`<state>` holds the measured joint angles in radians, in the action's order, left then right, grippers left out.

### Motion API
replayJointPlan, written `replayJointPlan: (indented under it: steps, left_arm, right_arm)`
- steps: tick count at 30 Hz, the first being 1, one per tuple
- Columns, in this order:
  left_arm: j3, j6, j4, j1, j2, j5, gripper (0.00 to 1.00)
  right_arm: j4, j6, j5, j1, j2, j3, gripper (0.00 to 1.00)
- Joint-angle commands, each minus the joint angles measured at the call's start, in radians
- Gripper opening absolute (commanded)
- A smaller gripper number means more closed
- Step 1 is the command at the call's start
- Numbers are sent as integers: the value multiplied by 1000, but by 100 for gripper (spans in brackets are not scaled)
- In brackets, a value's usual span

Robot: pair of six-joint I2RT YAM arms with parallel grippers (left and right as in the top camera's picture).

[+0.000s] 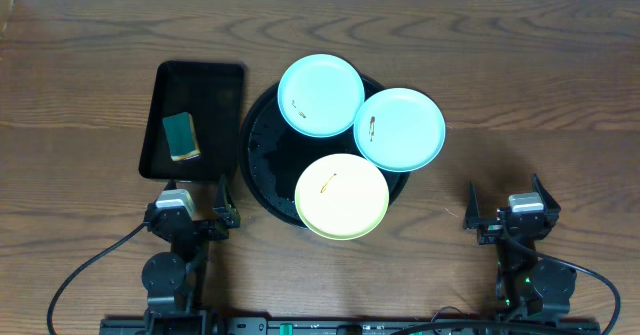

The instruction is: Clean dirty plates on tray and stack at the side

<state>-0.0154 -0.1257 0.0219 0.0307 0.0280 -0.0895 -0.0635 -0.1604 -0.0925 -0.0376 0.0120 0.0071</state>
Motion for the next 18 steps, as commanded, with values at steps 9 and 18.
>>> replayJointPlan:
  steps: [9,18]
  left_arm:
    - [11,17,41,-4,-4,-3,93]
    - [11,28,37,-3,-5,39,93]
  right_arm:
    - [-4,18,6,17,-1,-2,99]
    - [-4,18,6,17,-1,-2,99]
